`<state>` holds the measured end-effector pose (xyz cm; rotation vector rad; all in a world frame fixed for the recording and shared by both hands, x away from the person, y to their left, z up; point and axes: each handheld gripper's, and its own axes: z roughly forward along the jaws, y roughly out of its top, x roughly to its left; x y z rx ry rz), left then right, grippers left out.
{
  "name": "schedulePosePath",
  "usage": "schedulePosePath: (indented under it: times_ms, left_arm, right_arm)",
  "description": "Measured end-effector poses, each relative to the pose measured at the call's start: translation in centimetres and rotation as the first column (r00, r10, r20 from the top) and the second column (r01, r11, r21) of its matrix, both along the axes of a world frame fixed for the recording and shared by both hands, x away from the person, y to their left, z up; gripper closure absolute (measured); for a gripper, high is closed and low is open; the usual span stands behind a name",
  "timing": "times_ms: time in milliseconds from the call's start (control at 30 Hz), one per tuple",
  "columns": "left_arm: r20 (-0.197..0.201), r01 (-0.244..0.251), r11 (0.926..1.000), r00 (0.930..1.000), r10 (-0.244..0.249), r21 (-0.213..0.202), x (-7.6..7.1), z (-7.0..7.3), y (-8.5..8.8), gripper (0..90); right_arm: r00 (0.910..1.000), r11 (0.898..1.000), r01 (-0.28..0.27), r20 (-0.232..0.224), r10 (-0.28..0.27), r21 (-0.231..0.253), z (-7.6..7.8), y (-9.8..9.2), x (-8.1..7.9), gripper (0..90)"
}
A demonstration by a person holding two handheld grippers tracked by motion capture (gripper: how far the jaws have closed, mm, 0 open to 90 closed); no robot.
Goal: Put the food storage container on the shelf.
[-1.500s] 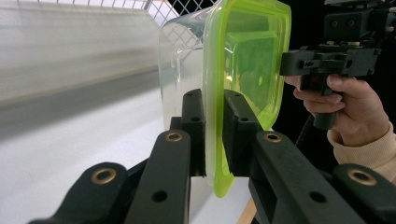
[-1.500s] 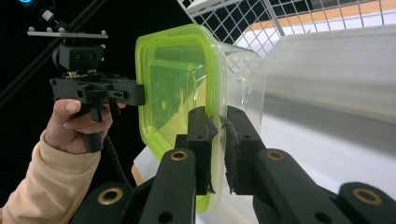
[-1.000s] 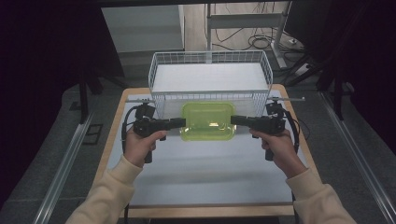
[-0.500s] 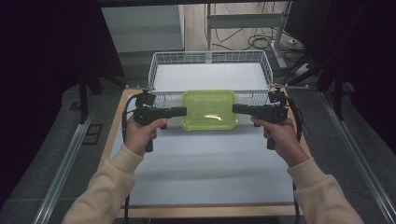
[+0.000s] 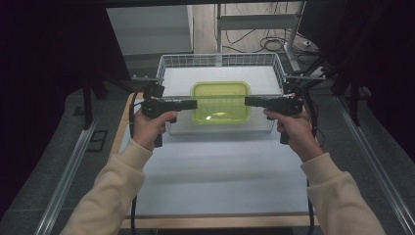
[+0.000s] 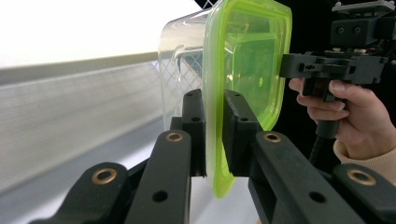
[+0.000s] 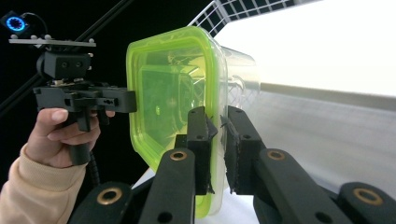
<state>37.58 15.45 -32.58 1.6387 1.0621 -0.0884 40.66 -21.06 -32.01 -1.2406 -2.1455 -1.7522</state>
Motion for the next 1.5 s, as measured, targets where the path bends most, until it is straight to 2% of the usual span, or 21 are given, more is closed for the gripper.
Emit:
schedulePosePath:
  times_ms: [100, 233, 300, 633, 833, 1100, 1333, 1500]
  left_arm:
    - [0.000, 0.017, 0.9998, 0.9998, -0.017, -0.005, 0.9, 0.3, 0.1, 80.5]
    - [-0.006, 0.012, 0.9999, 0.9999, -0.012, -0.001, 2.1, 0.3, 0.2, 80.7]
    - [-0.012, 0.005, 0.9999, 0.9999, -0.005, -0.014, 2.9, 0.3, 0.3, 80.9]
    - [-0.028, 0.000, 0.9999, 0.9996, 0.000, -0.014, 5.9, 0.7, 0.5, 80.9]
    - [-0.055, 0.001, 0.9998, 0.9985, -0.002, -0.022, 8.0, 0.8, 0.6, 80.9]
    - [-0.078, -0.009, 0.9995, 0.9969, 0.007, -0.029, 9.6, 0.5, 0.7, 80.9]
    - [-0.096, -0.021, 0.9995, 0.9952, 0.019, -0.021, 10.3, 0.0, 1.0, 80.9]
    - [-0.112, -0.042, 0.9984, 0.9930, 0.038, -0.038, 10.9, -0.4, 0.9, 80.6]
  right_arm:
    - [1.0000, 1.000, 0.004, -0.005, -0.004, 0.002, 0.2, -0.1, 0.8, 81.0]
    - [0.9998, 1.000, 0.018, -0.003, -0.018, -0.003, 0.4, 0.1, 1.7, 80.9]
    - [0.9997, 1.000, 0.026, 0.004, -0.026, -0.010, 0.5, 0.3, 2.2, 80.9]
    - [0.9981, 0.998, 0.058, -0.018, -0.058, -0.009, 1.0, 0.6, 5.0, 80.8]
    - [0.9958, 0.997, 0.083, -0.039, -0.083, -0.009, 1.3, 0.9, 7.0, 80.6]
    - [0.9932, 0.995, 0.101, -0.056, -0.102, -0.019, 1.3, 1.0, 8.3, 80.5]
    - [0.9911, 0.994, 0.105, -0.079, -0.107, -0.037, 0.7, 1.5, 9.3, 80.1]
    - [0.9859, 0.989, 0.140, -0.087, -0.142, -0.037, 0.4, 1.8, 10.0, 79.6]
